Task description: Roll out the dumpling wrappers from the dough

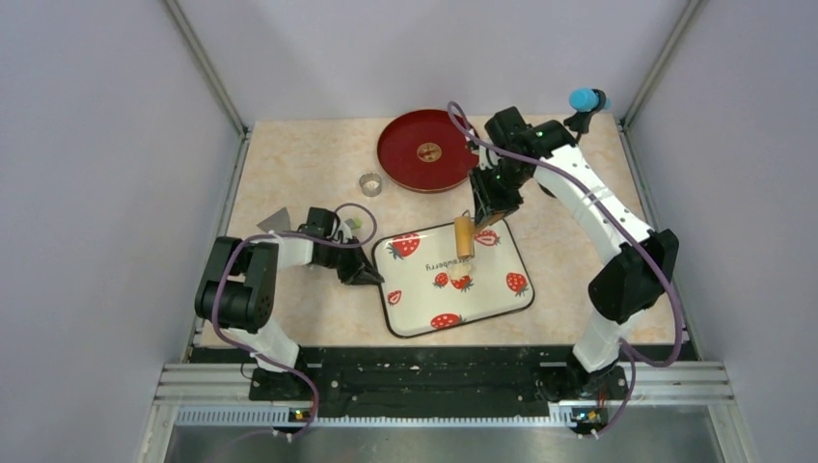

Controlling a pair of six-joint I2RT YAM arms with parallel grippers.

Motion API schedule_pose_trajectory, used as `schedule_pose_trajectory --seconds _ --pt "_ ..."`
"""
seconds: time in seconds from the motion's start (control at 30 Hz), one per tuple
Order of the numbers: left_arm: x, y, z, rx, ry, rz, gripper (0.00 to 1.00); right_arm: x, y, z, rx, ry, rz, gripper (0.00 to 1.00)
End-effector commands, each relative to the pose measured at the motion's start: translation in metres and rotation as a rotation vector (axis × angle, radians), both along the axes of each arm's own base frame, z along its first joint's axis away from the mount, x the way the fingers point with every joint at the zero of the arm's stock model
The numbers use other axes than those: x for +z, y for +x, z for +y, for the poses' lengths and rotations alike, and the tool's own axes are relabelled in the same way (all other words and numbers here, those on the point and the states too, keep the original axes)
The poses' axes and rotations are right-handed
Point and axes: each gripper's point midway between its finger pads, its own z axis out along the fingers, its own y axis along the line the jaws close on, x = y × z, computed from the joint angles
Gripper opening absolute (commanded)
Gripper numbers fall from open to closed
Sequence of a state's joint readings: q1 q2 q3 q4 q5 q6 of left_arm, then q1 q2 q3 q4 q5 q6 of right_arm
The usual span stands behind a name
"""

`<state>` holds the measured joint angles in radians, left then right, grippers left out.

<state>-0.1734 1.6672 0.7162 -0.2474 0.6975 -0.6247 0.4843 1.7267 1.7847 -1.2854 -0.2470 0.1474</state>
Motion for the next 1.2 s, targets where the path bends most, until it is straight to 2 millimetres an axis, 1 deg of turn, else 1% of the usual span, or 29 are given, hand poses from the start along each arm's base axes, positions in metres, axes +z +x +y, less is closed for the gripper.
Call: schedule_pose_trajectory --seconds 0.0,0.1,0.3,0.53,0.9,1.07,1.17 --pt "-0.023 -0.004 0.01 0.016 0.089 0.029 0.03 0.014 -0.003 0.009 0.015 -0.006 -0.001 0.0" --pt "-0.025 -0.006 0.01 0.012 0.093 0.033 0.0 0.012 -0.004 0.011 0.018 -0.027 0.006 0.0" --pt "-0.027 -0.006 0.009 0.009 0.096 0.036 0.0 0.002 -0.01 0.015 0.046 -0.086 0.017 0.0" --pt "-0.028 -0.006 0.01 0.0 0.1 0.038 0.0 -0.022 -0.015 0.017 0.082 -0.18 0.021 0.0" --pt "-0.028 -0.007 0.009 -0.01 0.096 0.04 0.0 -0.041 -0.013 0.027 0.115 -0.193 0.016 0.0" --pt "-0.029 -0.007 0.009 -0.014 0.093 0.04 0.0 -0.053 -0.015 0.027 0.131 -0.214 0.029 0.0" --pt "-0.029 -0.007 0.009 -0.014 0.093 0.041 0.0 -0.062 -0.018 0.021 0.137 -0.252 0.031 0.0"
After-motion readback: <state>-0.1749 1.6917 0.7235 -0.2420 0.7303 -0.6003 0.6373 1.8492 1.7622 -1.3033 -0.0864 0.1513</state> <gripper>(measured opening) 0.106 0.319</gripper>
